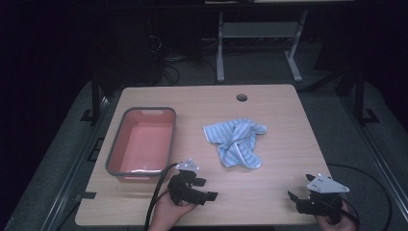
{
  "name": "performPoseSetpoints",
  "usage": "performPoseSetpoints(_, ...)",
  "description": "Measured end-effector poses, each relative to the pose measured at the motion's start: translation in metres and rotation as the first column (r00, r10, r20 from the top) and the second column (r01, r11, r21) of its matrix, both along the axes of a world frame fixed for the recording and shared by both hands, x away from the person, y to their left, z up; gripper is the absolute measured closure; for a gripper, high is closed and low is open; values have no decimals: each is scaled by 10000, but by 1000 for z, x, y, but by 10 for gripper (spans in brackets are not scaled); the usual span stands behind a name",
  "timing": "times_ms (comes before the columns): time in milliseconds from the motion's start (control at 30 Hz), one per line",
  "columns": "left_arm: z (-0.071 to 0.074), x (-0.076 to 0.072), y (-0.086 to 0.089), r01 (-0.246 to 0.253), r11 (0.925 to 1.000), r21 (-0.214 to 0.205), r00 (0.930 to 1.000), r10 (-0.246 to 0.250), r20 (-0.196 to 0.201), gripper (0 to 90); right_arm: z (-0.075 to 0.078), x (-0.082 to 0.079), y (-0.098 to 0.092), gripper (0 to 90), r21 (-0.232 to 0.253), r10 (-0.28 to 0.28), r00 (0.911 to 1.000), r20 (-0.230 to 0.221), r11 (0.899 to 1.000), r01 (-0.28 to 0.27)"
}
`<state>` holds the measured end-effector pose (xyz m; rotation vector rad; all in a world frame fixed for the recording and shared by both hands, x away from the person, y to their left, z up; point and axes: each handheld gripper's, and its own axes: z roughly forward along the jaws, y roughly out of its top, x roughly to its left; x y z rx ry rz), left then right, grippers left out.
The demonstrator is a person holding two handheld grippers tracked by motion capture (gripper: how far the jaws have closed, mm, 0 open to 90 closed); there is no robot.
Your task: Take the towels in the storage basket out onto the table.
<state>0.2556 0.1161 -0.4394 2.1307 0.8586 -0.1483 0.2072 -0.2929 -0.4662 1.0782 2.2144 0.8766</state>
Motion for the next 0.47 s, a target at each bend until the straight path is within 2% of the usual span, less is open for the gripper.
performPoseSetpoints(200, -6, -2, 4, -344, 9987, -388, 9992, 336, -213, 264, 1, -3, -1, 147, 69, 101, 9999, 19, 9999, -101)
performPoseSetpoints(233, -5, -3, 2, -376, 9989, -288, 9993, 373, -104, 264, 1, -3, -1, 147, 69, 101, 9999, 19, 9999, -101)
performPoseSetpoints(267, -4, -4, 1, -380, 9993, 52, 9992, 379, 154, 259, 1, -4, 0, 147, 99, 137, 9999, 28, 9999, -138)
performPoseSetpoints(300, -3, -6, -1, -481, 9987, 187, 9979, 473, 443, 247, 1, -5, 1, 147, 33, 214, 9998, 21, 9998, -214)
performPoseSetpoints(433, -3, -5, 3, -461, 9988, 187, 9985, 455, 320, 247, 1, -4, 2, 147, 73, 331, 9994, 26, 9994, -331)
performPoseSetpoints(467, -4, -5, 5, -566, 9984, 62, 9981, 564, 267, 247, 1, -4, 1, 147, 83, 338, 9994, 2, 9994, -338)
